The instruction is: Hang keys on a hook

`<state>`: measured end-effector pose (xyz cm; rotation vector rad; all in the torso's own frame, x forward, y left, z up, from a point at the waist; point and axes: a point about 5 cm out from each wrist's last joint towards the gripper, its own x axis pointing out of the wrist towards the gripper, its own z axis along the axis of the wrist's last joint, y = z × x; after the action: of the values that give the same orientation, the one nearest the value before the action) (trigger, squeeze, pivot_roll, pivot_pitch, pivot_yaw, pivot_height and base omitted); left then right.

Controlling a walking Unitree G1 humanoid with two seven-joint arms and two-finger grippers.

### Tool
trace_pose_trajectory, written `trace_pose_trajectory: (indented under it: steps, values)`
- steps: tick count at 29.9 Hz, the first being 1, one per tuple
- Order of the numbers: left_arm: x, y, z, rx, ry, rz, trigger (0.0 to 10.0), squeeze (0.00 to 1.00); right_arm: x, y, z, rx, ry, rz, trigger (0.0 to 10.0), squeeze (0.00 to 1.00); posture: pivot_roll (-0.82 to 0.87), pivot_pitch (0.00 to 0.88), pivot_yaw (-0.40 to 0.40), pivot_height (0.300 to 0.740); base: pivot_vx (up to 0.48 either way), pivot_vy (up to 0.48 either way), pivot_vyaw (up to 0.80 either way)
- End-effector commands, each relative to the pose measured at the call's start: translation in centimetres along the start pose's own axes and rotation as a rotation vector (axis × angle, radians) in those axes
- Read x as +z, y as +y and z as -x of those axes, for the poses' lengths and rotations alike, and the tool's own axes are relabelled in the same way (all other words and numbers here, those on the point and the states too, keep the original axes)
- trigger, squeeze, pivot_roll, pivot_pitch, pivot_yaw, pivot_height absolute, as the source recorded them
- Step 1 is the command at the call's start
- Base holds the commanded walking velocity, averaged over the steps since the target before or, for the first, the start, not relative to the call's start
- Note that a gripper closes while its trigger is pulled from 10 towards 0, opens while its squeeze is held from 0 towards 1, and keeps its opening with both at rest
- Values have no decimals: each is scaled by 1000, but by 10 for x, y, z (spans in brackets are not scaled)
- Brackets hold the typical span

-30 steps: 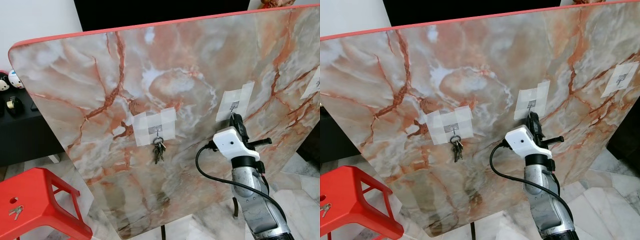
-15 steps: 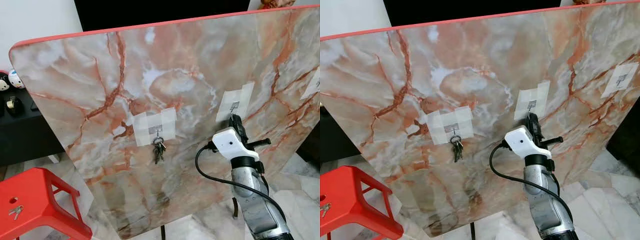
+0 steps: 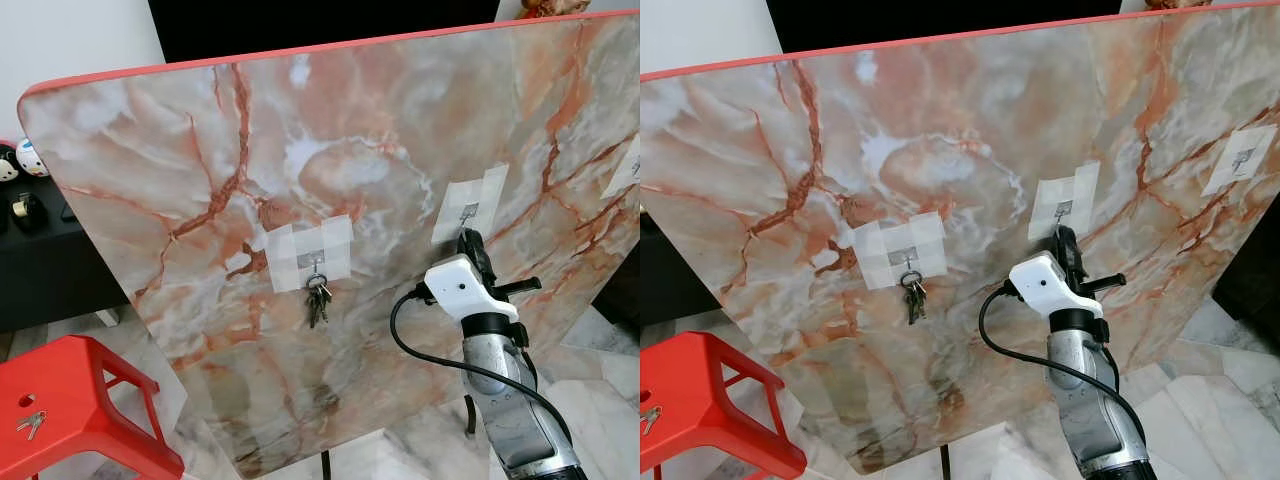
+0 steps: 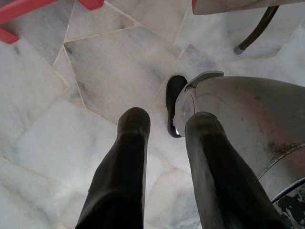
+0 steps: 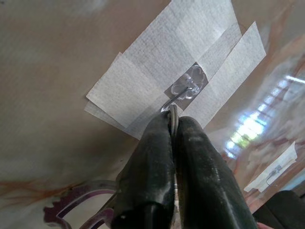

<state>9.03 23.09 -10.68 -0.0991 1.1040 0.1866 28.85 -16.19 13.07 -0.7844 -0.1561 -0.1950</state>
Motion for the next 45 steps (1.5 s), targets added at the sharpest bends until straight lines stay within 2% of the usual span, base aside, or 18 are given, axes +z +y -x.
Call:
trace_pose_trajectory:
  steps: [1,12,14,18,22,26,27,28,29,31,33,36,39,42,43,44,45]
  values:
    - [-5,-2,1,-9,25,-13,10000,0,1,4,3,23,-6,-15,10000,1000,-163,0,-13,740,0,0,0]
    - [-5,-2,0,-12,26,-11,10000,0,6,3,5,23,-48,-17,10000,1000,-166,0,-15,740,0,0,0]
    - [-5,-2,0,-13,26,-12,10000,0,8,5,6,47,-70,-40,10000,1000,-167,0,-15,740,0,0,0]
    - [-5,-3,0,-14,27,-14,10000,0,21,19,16,175,-170,-87,10000,1000,-174,0,-13,740,0,0,0]
    - [-4,-3,0,-18,26,-15,10000,0,24,26,23,242,-202,-86,10000,1000,-174,0,-14,740,0,0,0]
    - [-4,-3,0,-18,26,-14,10000,0,22,31,33,324,-195,-152,10000,1000,-176,0,-15,740,0,0,0]
    - [-3,-3,0,-17,26,-15,10000,0,17,33,42,394,-176,-187,10000,0,-182,0,-12,740,0,0,0]
    - [-3,-3,0,-17,26,-15,10000,0,17,33,42,394,-176,-187,10000,0,-182,0,-12,740,0,0,0]
    - [-3,-3,0,-17,25,-16,10000,0,15,35,49,458,-172,-206,10000,0,-184,0,-12,740,0,0,0]
    - [-2,-3,0,-17,26,-20,10000,0,11,36,57,503,-154,-234,10000,0,-192,0,-10,740,0,0,0]
    - [-1,-3,-1,-18,24,-25,10000,0,-6,33,67,523,-38,-263,10000,0,-197,0,-8,740,0,0,0]
    - [0,-3,-1,-20,23,-30,10000,0,-23,37,76,580,75,-249,10000,0,-210,0,-2,740,0,0,0]
    - [3,-2,-1,-22,21,-41,10000,0,-38,40,86,595,218,-312,10000,0,-223,0,7,740,0,0,0]
    - [5,-2,-2,-23,20,-52,10000,0,-46,45,94,635,313,-428,10000,0,-231,0,14,740,0,0,0]
    - [5,-1,-2,-24,19,-56,10000,0,-47,49,97,664,333,-494,10000,0,-236,0,20,740,0,0,0]
    - [7,-1,-2,-26,19,-67,10000,0,-51,52,101,659,373,-643,10000,0,-236,0,23,740,0,0,0]
    - [7,-1,-2,-26,19,-67,10000,0,-51,52,101,659,373,-643,10000,0,-236,0,23,740,0,0,0]
